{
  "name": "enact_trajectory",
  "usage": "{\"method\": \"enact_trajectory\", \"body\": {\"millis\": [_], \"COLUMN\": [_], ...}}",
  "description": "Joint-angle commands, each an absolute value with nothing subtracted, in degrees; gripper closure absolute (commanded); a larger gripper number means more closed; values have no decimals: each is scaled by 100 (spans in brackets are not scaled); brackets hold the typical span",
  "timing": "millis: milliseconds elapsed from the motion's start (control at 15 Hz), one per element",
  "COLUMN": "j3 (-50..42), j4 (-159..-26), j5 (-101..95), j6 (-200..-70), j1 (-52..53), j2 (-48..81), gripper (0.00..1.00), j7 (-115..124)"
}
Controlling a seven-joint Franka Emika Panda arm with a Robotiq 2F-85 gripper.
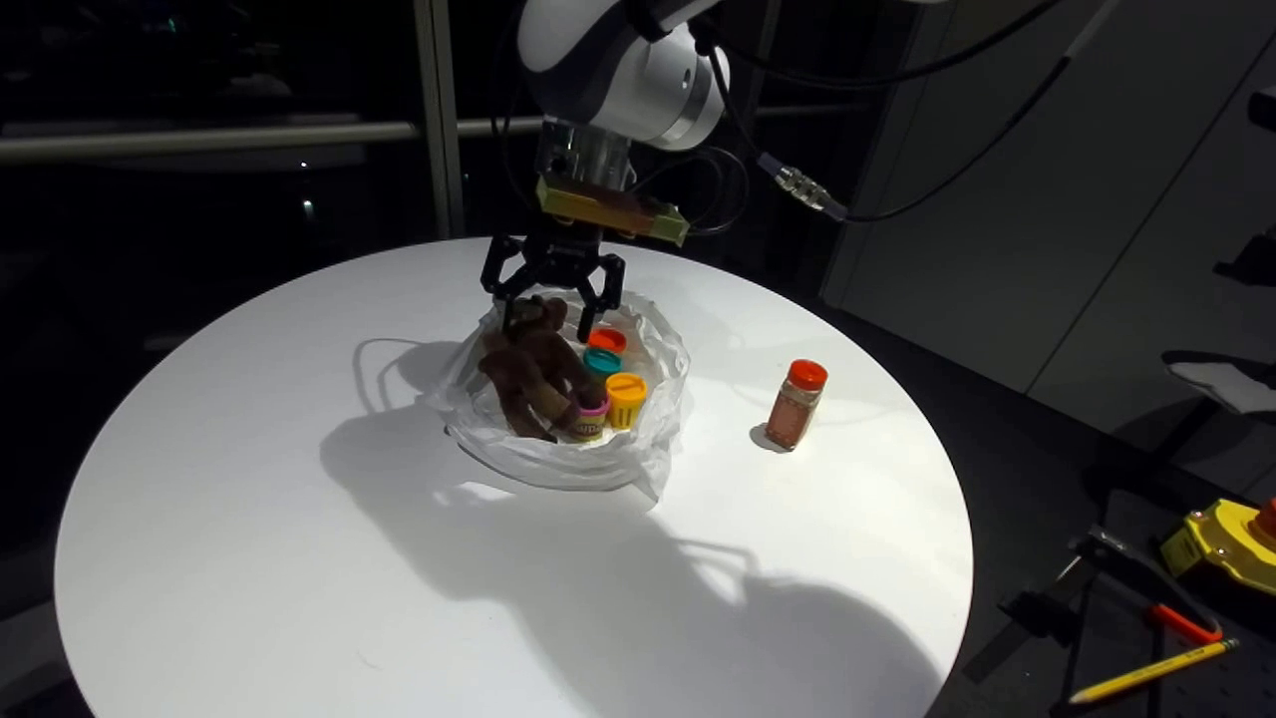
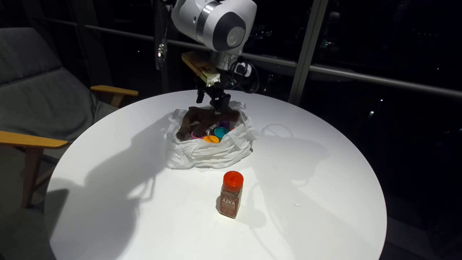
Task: Take the containers, deer plush toy and red ball out of the white plastic bag
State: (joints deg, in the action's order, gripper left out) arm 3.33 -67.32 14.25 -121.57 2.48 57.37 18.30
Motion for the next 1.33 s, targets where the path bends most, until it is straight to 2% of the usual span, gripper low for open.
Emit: {"method": "enact_trajectory", "body": {"millis": [0,67,333,667,1267], "j3": [391,388,408,396,528], "j4": [-5944,-5847,-5570,-5849,-7465], "j5": [1499,1482,1487,1442,1361], "j6": [-11821,-11779,-11725,-11924,-11605], "j1": [232,243,233,291,685], "j2": [6263,6344,6505,6090,4252], "gripper": [13,26,58,93,92], "j7": [1882,1882,1880,1837,1818]}}
